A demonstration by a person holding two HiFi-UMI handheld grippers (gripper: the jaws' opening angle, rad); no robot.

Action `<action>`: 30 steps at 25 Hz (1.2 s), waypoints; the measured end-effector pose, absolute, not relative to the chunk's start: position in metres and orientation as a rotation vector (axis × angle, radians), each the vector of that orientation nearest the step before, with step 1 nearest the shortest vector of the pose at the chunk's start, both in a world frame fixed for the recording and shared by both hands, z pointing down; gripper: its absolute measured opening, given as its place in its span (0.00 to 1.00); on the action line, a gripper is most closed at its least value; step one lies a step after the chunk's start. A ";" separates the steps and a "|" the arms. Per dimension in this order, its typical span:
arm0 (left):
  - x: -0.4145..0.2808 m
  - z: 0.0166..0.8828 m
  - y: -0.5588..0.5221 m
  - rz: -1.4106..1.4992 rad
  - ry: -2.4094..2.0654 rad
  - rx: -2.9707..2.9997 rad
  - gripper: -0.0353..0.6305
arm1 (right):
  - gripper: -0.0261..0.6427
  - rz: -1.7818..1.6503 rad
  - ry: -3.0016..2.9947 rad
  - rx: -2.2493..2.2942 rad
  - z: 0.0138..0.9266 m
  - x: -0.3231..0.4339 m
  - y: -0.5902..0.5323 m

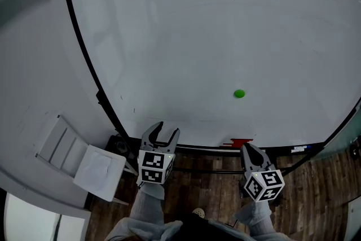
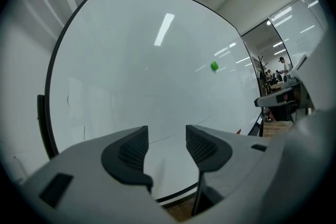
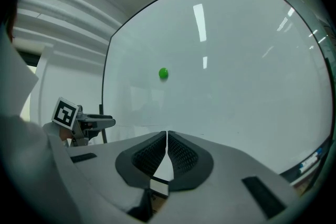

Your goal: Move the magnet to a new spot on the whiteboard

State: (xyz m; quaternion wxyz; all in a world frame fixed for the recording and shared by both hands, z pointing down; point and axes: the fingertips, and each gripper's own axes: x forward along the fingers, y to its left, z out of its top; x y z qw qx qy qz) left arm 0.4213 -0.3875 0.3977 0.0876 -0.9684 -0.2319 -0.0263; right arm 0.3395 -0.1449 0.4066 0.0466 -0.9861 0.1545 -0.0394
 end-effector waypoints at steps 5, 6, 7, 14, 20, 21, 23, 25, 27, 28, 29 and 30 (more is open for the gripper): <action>0.408 0.404 -0.397 -0.093 -0.738 -2.939 0.37 | 0.09 -0.146 0.515 -2.997 0.412 0.343 -0.153; 0.404 0.405 -0.399 -0.093 -0.752 -2.954 0.36 | 0.09 -0.150 0.525 -2.993 0.414 0.343 -0.155; 0.400 0.406 -0.400 -0.095 -0.766 -2.967 0.35 | 0.09 -0.155 0.534 -2.990 0.415 0.343 -0.158; 0.377 0.415 -0.399 -0.123 -0.857 -2.973 0.26 | 0.09 -0.192 0.591 -2.960 0.425 0.338 -0.171; 0.359 0.428 -0.400 -0.165 -0.893 -3.016 0.18 | 0.09 -0.179 0.627 -2.952 0.427 0.327 -0.179; 0.357 0.430 -0.400 -0.172 -0.899 -3.026 0.17 | 0.09 -0.173 0.637 -2.953 0.427 0.324 -0.181; 0.352 0.434 -0.401 -0.183 -0.916 -3.041 0.14 | 0.09 -0.160 0.662 -2.957 0.426 0.320 -0.185; 0.347 0.436 -0.401 -0.195 -0.935 -3.050 0.11 | 0.09 -0.151 0.689 -2.958 0.426 0.314 -0.189; 0.341 0.440 -0.399 -0.209 -0.951 -3.051 0.09 | 0.09 -0.150 0.710 -2.956 0.426 0.309 -0.192; 0.339 0.442 -0.399 -0.219 -0.958 -3.048 0.09 | 0.09 -0.153 0.715 -2.959 0.427 0.308 -0.193; 0.337 0.445 -0.398 -0.229 -0.965 -3.044 0.08 | 0.09 -0.160 0.718 -2.965 0.429 0.306 -0.193; 0.335 0.447 -0.398 -0.238 -0.969 -3.038 0.08 | 0.09 -0.168 0.720 -2.971 0.431 0.305 -0.194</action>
